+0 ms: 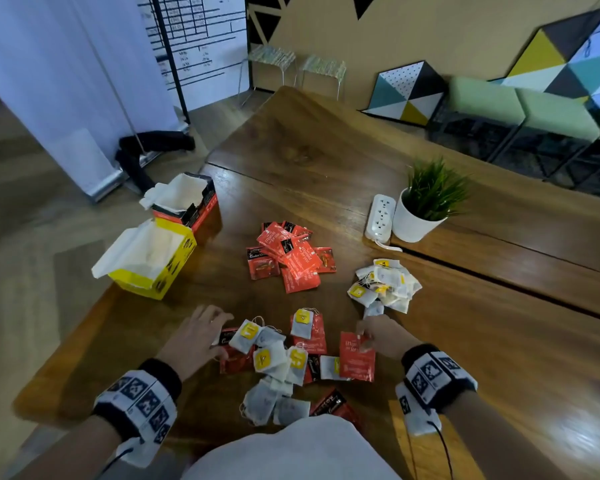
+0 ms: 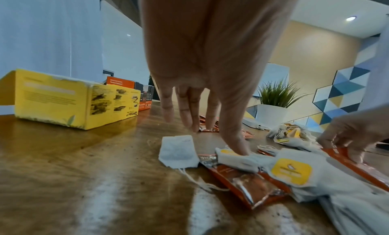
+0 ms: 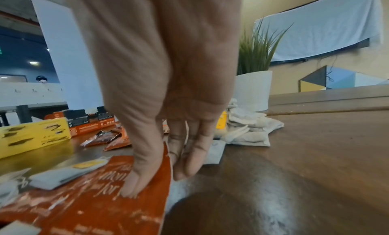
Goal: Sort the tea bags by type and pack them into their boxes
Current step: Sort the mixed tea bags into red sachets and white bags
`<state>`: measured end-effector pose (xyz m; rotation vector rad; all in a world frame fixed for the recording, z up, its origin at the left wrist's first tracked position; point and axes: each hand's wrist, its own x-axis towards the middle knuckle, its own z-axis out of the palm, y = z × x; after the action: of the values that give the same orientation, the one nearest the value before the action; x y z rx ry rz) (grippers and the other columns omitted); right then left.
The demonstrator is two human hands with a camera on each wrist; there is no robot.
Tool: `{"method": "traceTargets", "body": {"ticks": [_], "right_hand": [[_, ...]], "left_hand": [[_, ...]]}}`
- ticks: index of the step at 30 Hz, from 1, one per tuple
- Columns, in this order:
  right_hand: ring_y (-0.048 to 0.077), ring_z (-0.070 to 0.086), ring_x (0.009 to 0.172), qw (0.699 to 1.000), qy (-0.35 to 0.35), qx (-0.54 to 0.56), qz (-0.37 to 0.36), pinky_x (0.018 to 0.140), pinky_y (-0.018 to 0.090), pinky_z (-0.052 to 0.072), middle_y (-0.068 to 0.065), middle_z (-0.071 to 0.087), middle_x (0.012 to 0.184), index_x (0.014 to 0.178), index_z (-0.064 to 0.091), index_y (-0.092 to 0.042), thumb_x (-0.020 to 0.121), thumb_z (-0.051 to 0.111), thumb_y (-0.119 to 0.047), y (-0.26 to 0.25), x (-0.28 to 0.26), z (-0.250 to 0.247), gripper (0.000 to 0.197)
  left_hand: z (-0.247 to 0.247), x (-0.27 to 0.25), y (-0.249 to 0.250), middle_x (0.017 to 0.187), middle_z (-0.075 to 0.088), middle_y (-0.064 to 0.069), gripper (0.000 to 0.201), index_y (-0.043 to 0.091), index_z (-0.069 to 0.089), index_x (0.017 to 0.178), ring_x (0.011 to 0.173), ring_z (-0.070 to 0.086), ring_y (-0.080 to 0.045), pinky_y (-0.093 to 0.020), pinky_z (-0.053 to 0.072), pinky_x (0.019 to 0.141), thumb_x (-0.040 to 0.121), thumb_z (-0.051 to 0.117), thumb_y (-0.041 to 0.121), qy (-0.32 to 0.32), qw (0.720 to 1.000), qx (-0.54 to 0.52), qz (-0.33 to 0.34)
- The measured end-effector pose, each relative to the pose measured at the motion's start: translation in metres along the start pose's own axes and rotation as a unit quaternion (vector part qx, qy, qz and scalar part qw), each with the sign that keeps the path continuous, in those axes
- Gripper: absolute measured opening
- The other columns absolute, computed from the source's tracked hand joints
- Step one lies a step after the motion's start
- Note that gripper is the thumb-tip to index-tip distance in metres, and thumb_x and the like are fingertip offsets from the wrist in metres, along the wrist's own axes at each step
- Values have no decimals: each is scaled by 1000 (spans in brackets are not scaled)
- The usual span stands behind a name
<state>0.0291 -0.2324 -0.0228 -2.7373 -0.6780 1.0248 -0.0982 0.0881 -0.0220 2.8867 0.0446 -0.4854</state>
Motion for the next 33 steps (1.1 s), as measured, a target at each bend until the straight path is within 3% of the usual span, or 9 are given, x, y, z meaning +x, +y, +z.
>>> {"method": "traceTargets", "body": {"ticks": [6, 10, 13, 16, 19, 23, 26, 30, 33], "right_hand": [[23, 51, 114, 999, -25, -22, 14, 78, 26, 36, 10, 56, 119, 120, 54, -7, 88, 61, -19, 2, -11, -6, 35], [24, 39, 122, 995, 19, -94, -19, 94, 36, 40, 7, 44, 125, 127, 42, -15, 86, 62, -25, -18, -18, -6, 46], [23, 40, 123, 991, 54, -77, -96, 95, 37, 43, 7, 41, 131, 133, 36, -16, 88, 58, -34, -55, -18, -1, 54], [25, 39, 126, 988, 8, -46, -145, 94, 44, 46, 8, 35, 137, 141, 26, -18, 87, 57, -41, -89, -15, 20, 66], [27, 36, 126, 981, 32, -85, -173, 90, 45, 47, 12, 35, 136, 141, 25, -18, 88, 57, -39, -108, -7, 36, 65], [30, 39, 118, 968, 85, -126, -200, 82, 41, 47, 15, 38, 128, 128, 40, -14, 88, 59, -24, -116, -1, 48, 45], [27, 39, 113, 972, 96, -65, -205, 85, 38, 45, 13, 41, 121, 118, 48, -11, 89, 57, -15, -113, 0, 55, 30], [21, 43, 99, 977, 79, 53, -190, 81, 30, 42, 7, 44, 108, 101, 55, -8, 87, 58, -10, -100, 1, 56, 15], [17, 46, 89, 974, 89, 105, -178, 74, 27, 37, 7, 55, 98, 93, 56, -7, 85, 61, -10, -89, -3, 51, 10]], "left_hand": [[7, -12, -20, 132, 37, -6, 58, 20, 35, 138, 123, 37, -24, -33, 39, 99, 86, 60, 18, 73, 992, -70, -81], [7, -5, -28, 146, 18, -20, 93, 27, -1, 149, 136, 25, -36, -43, 26, 111, 84, 65, 17, -34, 987, -67, -141], [7, 8, -21, 149, 13, -19, 99, 33, -8, 148, 139, 20, -34, -43, 27, 111, 84, 65, 16, -70, 989, -51, -119], [8, 23, -18, 143, 25, -12, 79, 33, 16, 147, 132, 29, -26, -37, 33, 108, 87, 61, 12, -30, 993, -63, -99], [6, 31, -23, 124, 42, -9, 46, 25, 48, 127, 120, 41, -25, -35, 40, 99, 85, 61, 10, -13, 988, -108, -113], [-7, 26, -25, 102, 48, -6, 11, 15, 58, 97, 105, 49, -25, -37, 44, 86, 87, 59, 14, 36, 983, -126, -127], [-27, 23, -20, 95, 48, -1, 9, 19, 54, 84, 98, 47, -19, -34, 41, 82, 83, 63, 17, 94, 981, -150, -80], [-43, 33, 9, 108, 53, 4, 12, 15, 60, 96, 102, 50, -12, -25, 41, 91, 84, 63, 18, -84, 986, -140, 23], [-28, 46, 30, 126, 49, 0, 22, 10, 60, 110, 116, 46, -14, -24, 39, 98, 88, 55, 11, -151, 981, -60, 105]]}}
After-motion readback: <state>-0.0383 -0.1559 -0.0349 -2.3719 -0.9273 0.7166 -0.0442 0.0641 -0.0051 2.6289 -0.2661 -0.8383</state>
